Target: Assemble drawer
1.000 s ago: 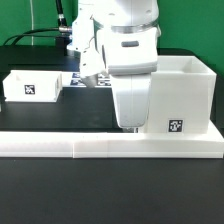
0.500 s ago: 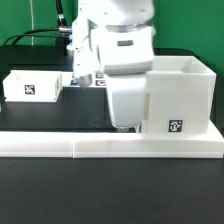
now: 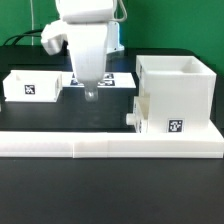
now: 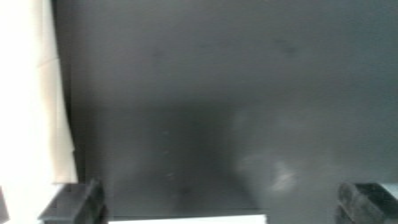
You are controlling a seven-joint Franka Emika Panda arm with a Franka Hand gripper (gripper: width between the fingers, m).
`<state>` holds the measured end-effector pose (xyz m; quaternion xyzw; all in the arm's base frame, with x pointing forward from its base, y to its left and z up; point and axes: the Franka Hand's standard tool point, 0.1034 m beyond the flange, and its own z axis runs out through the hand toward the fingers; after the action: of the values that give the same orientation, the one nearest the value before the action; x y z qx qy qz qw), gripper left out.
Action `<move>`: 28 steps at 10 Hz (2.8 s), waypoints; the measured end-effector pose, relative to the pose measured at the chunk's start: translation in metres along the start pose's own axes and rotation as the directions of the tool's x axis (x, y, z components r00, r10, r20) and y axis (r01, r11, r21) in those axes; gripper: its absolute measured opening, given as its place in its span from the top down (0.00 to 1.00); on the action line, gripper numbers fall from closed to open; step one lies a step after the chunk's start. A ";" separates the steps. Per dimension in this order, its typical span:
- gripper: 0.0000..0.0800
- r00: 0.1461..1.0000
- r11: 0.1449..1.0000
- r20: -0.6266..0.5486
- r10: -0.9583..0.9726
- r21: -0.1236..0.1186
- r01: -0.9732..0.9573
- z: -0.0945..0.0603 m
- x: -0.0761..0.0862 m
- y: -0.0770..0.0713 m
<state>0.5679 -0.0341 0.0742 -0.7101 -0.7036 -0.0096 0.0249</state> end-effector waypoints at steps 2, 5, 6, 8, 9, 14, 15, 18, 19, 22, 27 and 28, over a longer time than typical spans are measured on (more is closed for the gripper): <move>0.19 0.998 0.997 -0.002 0.060 -0.043 -0.060 0.001 -0.012 -0.052; 0.19 0.995 0.993 0.002 0.100 -0.058 -0.100 0.011 -0.021 -0.089; 0.19 0.995 0.993 0.002 0.101 -0.058 -0.100 0.011 -0.022 -0.089; 0.19 0.983 0.981 -0.005 0.185 -0.056 -0.185 0.012 -0.022 -0.090; 0.19 0.965 0.963 -0.009 0.263 -0.055 -0.263 0.012 -0.022 -0.090; 0.19 0.772 0.765 -0.050 0.634 -0.104 -0.635 0.011 -0.052 -0.136; 0.19 0.738 0.732 -0.053 0.673 -0.096 -0.674 0.012 -0.052 -0.136; 0.19 0.628 0.622 -0.067 0.776 -0.086 -0.778 0.012 -0.051 -0.136; 0.19 0.545 0.540 -0.079 0.835 -0.078 -0.838 0.012 -0.054 -0.138; 0.19 0.222 0.215 -0.117 0.968 -0.070 -0.974 0.021 -0.078 -0.160; 0.19 -0.092 -0.095 -0.115 0.989 -0.023 -0.995 0.041 -0.084 -0.174; 0.19 -0.084 -0.088 -0.115 0.990 -0.025 -0.996 0.042 -0.084 -0.174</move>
Offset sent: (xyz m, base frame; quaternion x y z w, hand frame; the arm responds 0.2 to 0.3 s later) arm -0.0604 0.0027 -0.0123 -0.0452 0.0474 0.0211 0.9976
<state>0.3919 -0.1141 0.0320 -0.9978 0.0489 -0.0450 0.0088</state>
